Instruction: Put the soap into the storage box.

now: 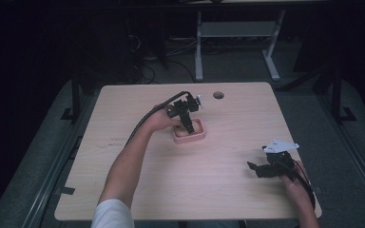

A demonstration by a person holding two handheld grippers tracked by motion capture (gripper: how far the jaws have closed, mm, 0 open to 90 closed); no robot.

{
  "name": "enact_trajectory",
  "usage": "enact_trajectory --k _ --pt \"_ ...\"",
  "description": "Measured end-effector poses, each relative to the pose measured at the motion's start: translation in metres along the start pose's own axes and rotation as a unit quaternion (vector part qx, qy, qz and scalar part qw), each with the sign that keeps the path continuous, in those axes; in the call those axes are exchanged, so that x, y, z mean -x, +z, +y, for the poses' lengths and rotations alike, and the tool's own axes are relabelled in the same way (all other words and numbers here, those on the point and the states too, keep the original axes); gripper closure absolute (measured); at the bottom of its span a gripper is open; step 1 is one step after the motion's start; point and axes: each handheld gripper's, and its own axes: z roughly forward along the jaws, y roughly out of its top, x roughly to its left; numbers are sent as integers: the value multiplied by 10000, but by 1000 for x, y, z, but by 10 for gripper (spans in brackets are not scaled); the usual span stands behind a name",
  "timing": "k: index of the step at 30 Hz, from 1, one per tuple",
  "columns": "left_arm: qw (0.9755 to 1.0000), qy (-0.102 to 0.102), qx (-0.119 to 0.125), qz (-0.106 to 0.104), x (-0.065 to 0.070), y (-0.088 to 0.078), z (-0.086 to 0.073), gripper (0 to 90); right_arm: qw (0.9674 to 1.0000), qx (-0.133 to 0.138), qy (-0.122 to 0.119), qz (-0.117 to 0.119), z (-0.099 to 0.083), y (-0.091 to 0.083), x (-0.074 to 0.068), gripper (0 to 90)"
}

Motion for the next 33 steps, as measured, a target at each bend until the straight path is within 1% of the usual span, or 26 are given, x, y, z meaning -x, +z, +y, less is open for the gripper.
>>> enact_trajectory --k 5,6,11,13,15,19,20,22,25,28,33 --pt "10000 18 -5 -27 2 -5 -4 279 10000 -18 23 -8 0 0 0 139" --pt "10000 -2 32 -34 3 -6 -5 273 10000 -23 18 -6 0 0 0 139" --pt "10000 -21 38 6 5 -11 -12 265 10000 -45 -17 -31 0 0 1 139" --pt "10000 2 16 51 6 -14 -14 259 10000 -52 -39 -40 0 0 0 139" --pt "10000 0 40 56 7 -17 -16 256 10000 -33 -48 -47 1 0 0 139" --pt "9998 -20 177 75 10 -23 -20 256 10000 -41 -71 -55 2 2 -1 139" --pt "9998 -40 194 88 12 -23 -21 256 10000 -37 -62 -64 2 2 -2 139" --pt "9997 -1 201 103 14 -24 -24 256 10000 -30 -19 -79 3 2 -2 139" --pt "9997 -21 221 82 15 -24 -25 256 9999 -47 -55 -85 3 3 -2 139" --pt "9999 1 132 92 17 -22 -26 254 9999 -46 -58 -94 3 3 -1 139" --pt "9998 21 176 51 19 -25 -27 252 9999 -51 -40 -89 3 3 -1 139"
